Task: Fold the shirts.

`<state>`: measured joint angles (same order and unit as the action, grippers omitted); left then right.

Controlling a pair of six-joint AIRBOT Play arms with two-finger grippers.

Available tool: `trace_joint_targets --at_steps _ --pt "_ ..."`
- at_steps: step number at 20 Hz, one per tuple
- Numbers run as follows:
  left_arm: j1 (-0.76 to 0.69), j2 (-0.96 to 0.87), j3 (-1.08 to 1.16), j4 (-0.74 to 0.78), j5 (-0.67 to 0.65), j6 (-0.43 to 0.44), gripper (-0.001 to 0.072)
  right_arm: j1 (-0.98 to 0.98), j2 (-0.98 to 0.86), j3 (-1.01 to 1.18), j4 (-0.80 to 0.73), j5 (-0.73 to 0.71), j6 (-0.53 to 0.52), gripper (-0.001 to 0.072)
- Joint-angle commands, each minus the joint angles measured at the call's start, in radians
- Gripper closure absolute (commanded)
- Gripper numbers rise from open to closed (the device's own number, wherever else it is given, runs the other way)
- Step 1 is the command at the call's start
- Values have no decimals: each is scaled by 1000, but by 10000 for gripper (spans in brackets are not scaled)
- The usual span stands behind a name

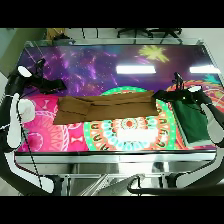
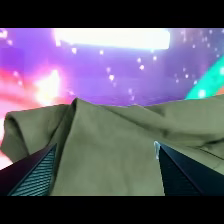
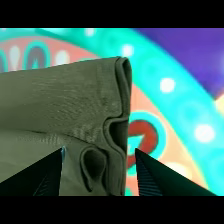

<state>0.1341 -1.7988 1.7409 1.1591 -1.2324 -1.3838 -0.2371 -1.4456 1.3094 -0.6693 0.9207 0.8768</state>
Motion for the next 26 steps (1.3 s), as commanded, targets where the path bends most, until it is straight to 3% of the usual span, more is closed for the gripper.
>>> trace_joint_targets --at_steps 1,7,8,9,10,11,12,13,16,20,24,26 --pt "16 -19 103 -4 -147 -24 2 -9 -19 16 -31 4 14 209" --pt "-29 -18 127 -11 -209 -39 2 10 -93 16 -26 77 39 218" --pt "-51 -18 127 -18 -208 -39 12 18 -97 16 -26 101 39 270" --pt "-71 -18 127 -37 -204 -39 133 26 -98 16 -27 125 39 426" --pt "-94 -18 127 -64 -195 -38 261 31 -98 16 -26 140 39 495" --pt "-120 -18 127 -92 -181 -38 337 38 -97 16 -26 153 36 618" --pt "-147 -18 127 -114 -165 -38 527 41 -97 23 -26 164 31 686" --pt "-175 -19 127 -117 -147 -36 687 43 -92 34 -26 174 32 686" --pt "-290 -54 127 -116 -108 -40 687 40 -37 96 -26 220 41 687" --pt "-488 -182 127 -116 -66 -40 687 13 78 248 -26 423 124 688" --pt "-648 -296 128 -134 77 -84 687 -5 191 400 -27 582 206 688" --pt "-685 -330 129 -230 156 -84 687 -7 234 457 -27 638 236 688"
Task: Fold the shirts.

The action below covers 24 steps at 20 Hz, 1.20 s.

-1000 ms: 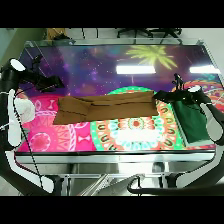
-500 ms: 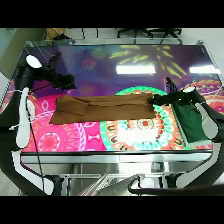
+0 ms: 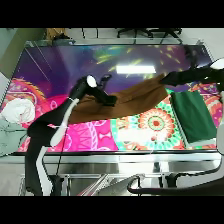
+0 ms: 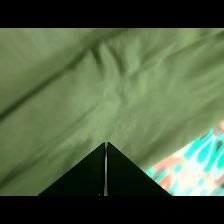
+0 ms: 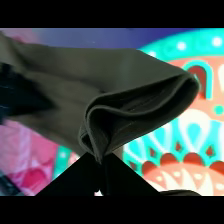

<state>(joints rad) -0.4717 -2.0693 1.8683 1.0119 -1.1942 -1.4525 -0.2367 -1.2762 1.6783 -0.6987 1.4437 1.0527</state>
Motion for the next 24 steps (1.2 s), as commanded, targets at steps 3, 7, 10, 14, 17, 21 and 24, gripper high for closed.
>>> trace_joint_targets --at_steps 3,7,10,14,17,21,24 --pt "-93 -90 10 -215 188 -5 687 -7 109 99 3 139 75 688" --pt "-76 -97 118 -319 72 45 688 -7 103 99 3 144 91 688" --pt "5 -2 230 -359 -107 82 688 -2 91 99 51 140 104 688" --pt "193 290 200 -360 -186 106 688 127 61 98 154 37 103 688" --pt "365 554 54 -357 -198 146 688 352 -4 98 154 -119 104 687" --pt "580 802 -111 -357 -212 232 688 685 -178 98 153 -464 98 686" --pt "699 924 -251 -358 -209 303 688 908 -376 98 155 -874 -24 686"
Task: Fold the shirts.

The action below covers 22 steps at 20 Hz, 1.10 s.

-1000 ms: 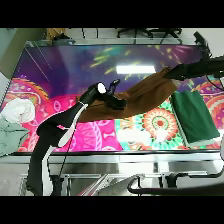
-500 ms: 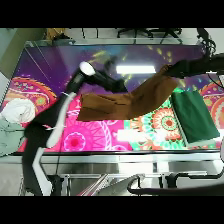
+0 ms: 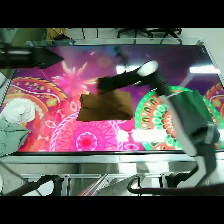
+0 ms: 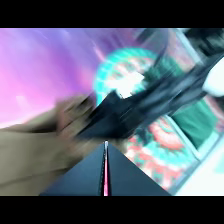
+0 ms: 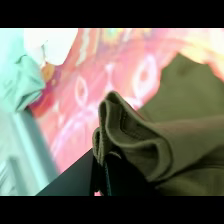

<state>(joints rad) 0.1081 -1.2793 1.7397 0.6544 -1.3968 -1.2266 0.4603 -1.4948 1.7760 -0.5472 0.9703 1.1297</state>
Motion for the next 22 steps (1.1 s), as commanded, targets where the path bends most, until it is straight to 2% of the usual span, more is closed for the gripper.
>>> trace_joint_targets --at_steps 1,2,3,6,9,15,17,19,22 --pt "145 172 -186 0 12 105 688 268 -210 0 3 -551 -153 636" --pt "161 203 -246 0 32 132 688 306 -251 0 3 -659 -158 350" --pt "176 232 -310 -1 56 149 688 316 -269 0 3 -668 -158 229" --pt "200 291 -447 -3 100 190 688 269 -229 0 -2 -504 -158 238" --pt "220 332 -504 -3 161 190 688 139 -129 0 -51 -313 -145 238" --pt "219 347 -506 -3 151 189 688 -210 2 0 -338 123 116 229" --pt "219 347 -506 -3 145 189 688 -280 -23 -4 -416 235 202 93" --pt "219 347 -506 -4 140 186 688 -317 -71 -5 -417 325 214 91" --pt "219 347 -506 -3 140 186 688 -309 -138 -5 -383 363 207 91"
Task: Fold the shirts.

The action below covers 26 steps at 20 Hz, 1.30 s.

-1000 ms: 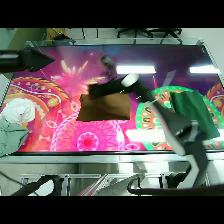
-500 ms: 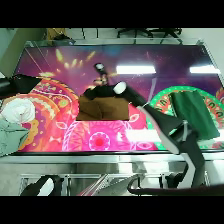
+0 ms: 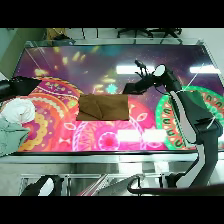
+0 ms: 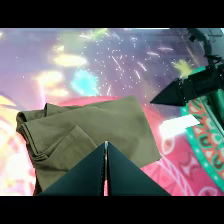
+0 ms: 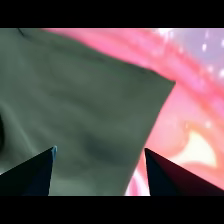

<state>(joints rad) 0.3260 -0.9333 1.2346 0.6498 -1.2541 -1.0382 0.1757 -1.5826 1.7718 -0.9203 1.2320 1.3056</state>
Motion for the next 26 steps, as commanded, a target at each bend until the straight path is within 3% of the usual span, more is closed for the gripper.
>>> trace_joint_targets --at_steps 1,8,9,10,11,13,19,26 --pt "1 1 -1 1 -3 -2 688 -17 -70 0 6 100 26 91" --pt "1 1 -1 1 -3 -2 688 6 -156 0 61 82 24 104" --pt "1 1 -1 2 -3 -2 688 11 -161 0 80 82 9 144" --pt "1 1 -1 1 -3 -2 688 16 -164 0 107 86 -6 258" --pt "1 1 -1 2 -3 -2 688 18 -167 0 153 95 -35 328" --pt "1 1 -1 2 -3 -2 688 19 -162 1 282 124 -107 666" --pt "1 1 -1 2 -3 -2 688 -71 44 150 328 73 -139 688" --pt "1 1 -1 1 -3 -3 688 -421 200 266 327 -30 -37 688"
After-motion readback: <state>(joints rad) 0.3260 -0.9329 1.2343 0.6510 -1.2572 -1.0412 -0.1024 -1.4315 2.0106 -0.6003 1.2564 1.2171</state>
